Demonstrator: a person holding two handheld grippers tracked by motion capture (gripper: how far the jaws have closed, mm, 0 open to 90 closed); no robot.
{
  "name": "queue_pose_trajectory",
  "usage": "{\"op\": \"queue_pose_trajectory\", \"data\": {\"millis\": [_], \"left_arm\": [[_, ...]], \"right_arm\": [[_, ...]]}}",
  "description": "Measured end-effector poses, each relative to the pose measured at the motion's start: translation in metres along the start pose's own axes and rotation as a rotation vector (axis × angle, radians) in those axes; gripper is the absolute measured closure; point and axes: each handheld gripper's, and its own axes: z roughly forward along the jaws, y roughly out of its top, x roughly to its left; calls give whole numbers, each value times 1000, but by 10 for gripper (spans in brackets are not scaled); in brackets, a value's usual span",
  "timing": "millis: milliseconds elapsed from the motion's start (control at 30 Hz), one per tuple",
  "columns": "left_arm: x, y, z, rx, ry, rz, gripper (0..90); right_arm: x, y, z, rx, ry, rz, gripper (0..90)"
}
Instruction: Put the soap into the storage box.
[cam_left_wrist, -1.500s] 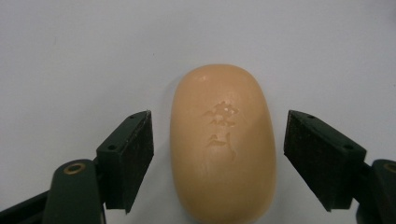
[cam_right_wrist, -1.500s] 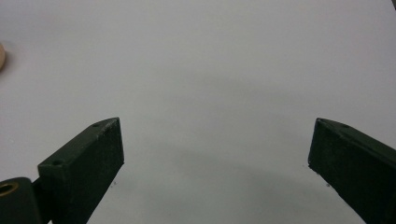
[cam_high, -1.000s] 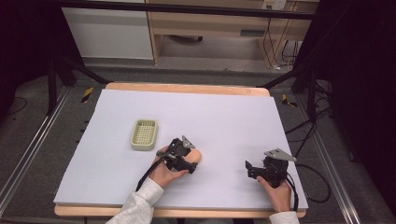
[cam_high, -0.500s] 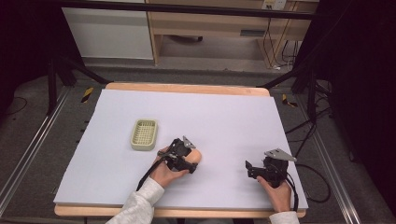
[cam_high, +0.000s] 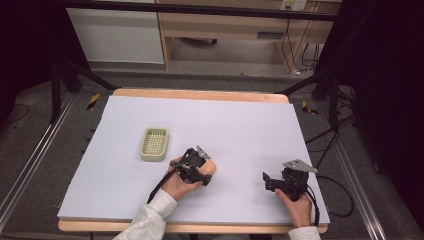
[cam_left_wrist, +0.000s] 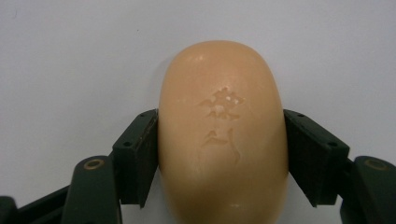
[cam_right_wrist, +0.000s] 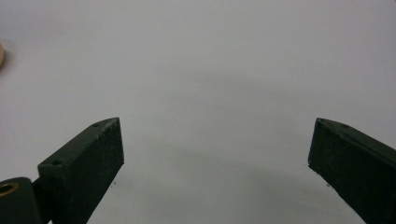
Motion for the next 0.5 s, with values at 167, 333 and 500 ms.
{"op": "queue_pose_trajectory", "data": {"millis": [167,333,500], "left_arm": [[0,0,0,3,3,1,316],[-1,0,-2,13,7,5,317],[-1,0,-5,11,4,2,318]], "right_arm": [[0,0,0,1,2,0,38],[-1,0,0,-2,3,3,38],[-1,0,0,-2,4,2,38]]}}
